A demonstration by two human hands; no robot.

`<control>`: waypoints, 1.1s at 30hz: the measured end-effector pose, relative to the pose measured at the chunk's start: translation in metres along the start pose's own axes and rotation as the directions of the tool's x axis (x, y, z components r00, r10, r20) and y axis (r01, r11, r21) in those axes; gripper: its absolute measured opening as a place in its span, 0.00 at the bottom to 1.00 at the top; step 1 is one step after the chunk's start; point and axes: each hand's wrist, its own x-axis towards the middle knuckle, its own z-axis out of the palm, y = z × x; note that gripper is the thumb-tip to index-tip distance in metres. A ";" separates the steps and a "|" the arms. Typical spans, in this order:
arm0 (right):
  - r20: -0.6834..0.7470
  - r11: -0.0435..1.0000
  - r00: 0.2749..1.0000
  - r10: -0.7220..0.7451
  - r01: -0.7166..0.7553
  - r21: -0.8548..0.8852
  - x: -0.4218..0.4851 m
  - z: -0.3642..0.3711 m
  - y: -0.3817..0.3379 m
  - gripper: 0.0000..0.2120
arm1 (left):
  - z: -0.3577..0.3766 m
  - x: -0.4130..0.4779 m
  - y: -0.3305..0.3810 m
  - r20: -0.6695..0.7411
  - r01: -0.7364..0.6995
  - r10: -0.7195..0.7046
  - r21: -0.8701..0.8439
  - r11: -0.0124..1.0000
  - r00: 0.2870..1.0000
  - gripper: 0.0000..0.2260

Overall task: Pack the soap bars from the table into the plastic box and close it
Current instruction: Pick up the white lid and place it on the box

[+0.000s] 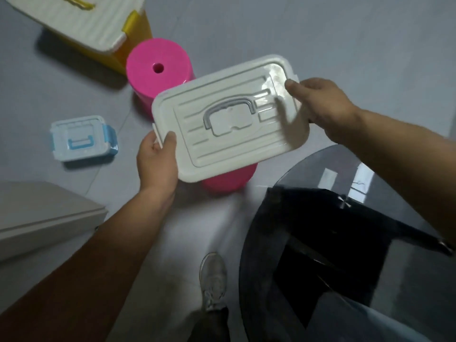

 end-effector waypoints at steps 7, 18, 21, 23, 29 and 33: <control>-0.242 0.997 0.969 0.056 -0.044 0.056 -0.174 -0.138 0.020 0.28 | 0.000 -0.152 0.077 0.264 -0.074 0.074 -0.007 0.997 0.962 0.10; -0.284 0.856 0.836 0.470 -0.354 0.375 -0.462 -0.208 0.218 0.15 | -0.004 -0.390 0.020 0.536 -0.226 0.022 0.317 0.921 0.844 0.12; -0.278 0.852 0.837 0.471 -0.349 0.391 -0.505 -0.190 0.248 0.12 | -0.008 -0.416 0.001 0.548 -0.277 0.000 0.423 0.863 0.836 0.14; -0.304 0.846 0.822 0.481 -0.345 0.407 -0.519 -0.180 0.265 0.10 | -0.007 -0.425 -0.009 0.551 -0.324 0.017 0.465 0.824 0.834 0.12; -0.340 0.832 0.799 0.496 -0.327 0.448 -0.518 -0.163 0.293 0.10 | 0.001 -0.429 -0.024 0.556 -0.419 0.075 0.523 0.742 0.827 0.12; -0.349 0.835 0.811 0.470 -0.281 0.473 -0.514 -0.162 0.294 0.11 | 0.003 -0.427 -0.027 0.501 -0.360 0.040 0.562 0.745 0.864 0.15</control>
